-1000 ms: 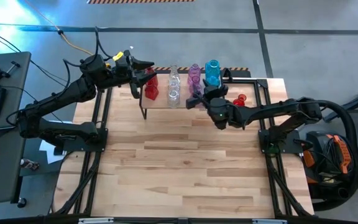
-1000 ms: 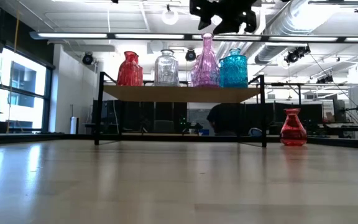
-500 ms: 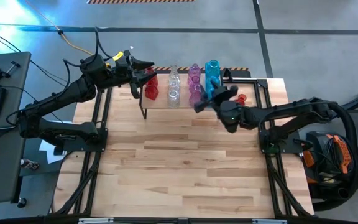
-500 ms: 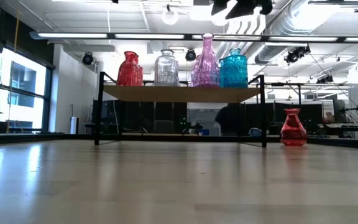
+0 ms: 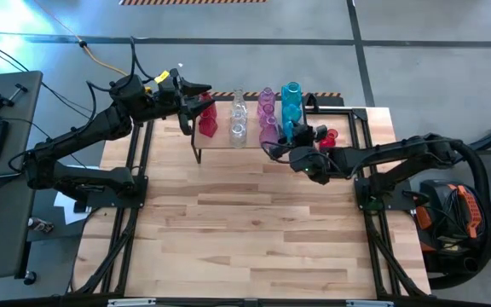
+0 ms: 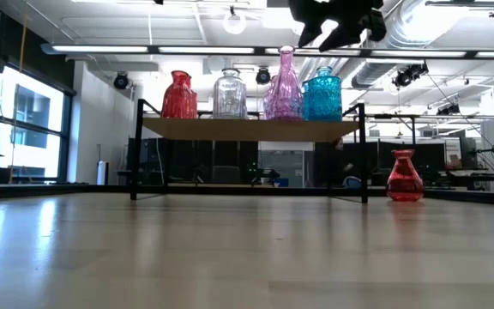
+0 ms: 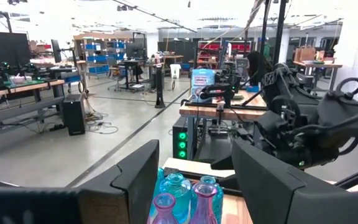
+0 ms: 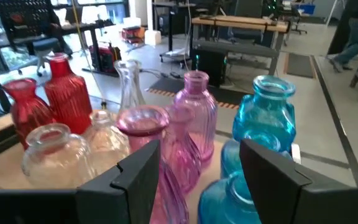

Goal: Sort vases onto shelf
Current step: Put the violet vase on the shelf aligned with the other violet vases, then put the red vase on the shelf aligned with the other red vases

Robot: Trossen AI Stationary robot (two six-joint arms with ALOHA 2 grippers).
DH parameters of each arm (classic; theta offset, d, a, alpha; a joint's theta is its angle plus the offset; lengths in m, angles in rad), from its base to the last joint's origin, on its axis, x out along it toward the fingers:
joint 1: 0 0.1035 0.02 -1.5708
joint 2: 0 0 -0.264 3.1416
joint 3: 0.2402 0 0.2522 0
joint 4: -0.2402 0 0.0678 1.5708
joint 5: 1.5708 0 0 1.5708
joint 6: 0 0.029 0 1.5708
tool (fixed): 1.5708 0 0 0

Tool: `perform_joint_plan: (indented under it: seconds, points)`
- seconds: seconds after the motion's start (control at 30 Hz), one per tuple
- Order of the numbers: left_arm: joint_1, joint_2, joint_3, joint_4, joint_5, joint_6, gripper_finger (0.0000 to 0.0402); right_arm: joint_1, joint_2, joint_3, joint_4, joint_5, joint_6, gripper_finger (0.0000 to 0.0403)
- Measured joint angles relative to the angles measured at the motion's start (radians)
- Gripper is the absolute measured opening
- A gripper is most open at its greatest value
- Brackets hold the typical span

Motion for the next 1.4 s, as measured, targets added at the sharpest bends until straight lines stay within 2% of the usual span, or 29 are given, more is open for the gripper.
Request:
perform_joint_plan:
  seconds: [0.4,0.87,1.17,1.4]
  points:
    - [0.0,0.0,0.0,0.0,0.0,0.0,0.0194,-0.058,0.045,0.0,0.009,-0.03,0.033,0.0206]
    - [0.0,0.0,0.0,0.0,0.0,0.0,0.0194,-0.094,0.046,0.0,0.074,-0.121,0.007,0.0206]
    - [0.0,0.0,0.0,0.0,0.0,0.0,0.0194,-0.094,0.046,0.0,0.078,-0.118,-0.009,0.0206]
    - [0.0,0.0,0.0,0.0,0.0,0.0,0.0194,-0.078,0.003,0.0,0.057,-0.069,-0.013,0.0206]
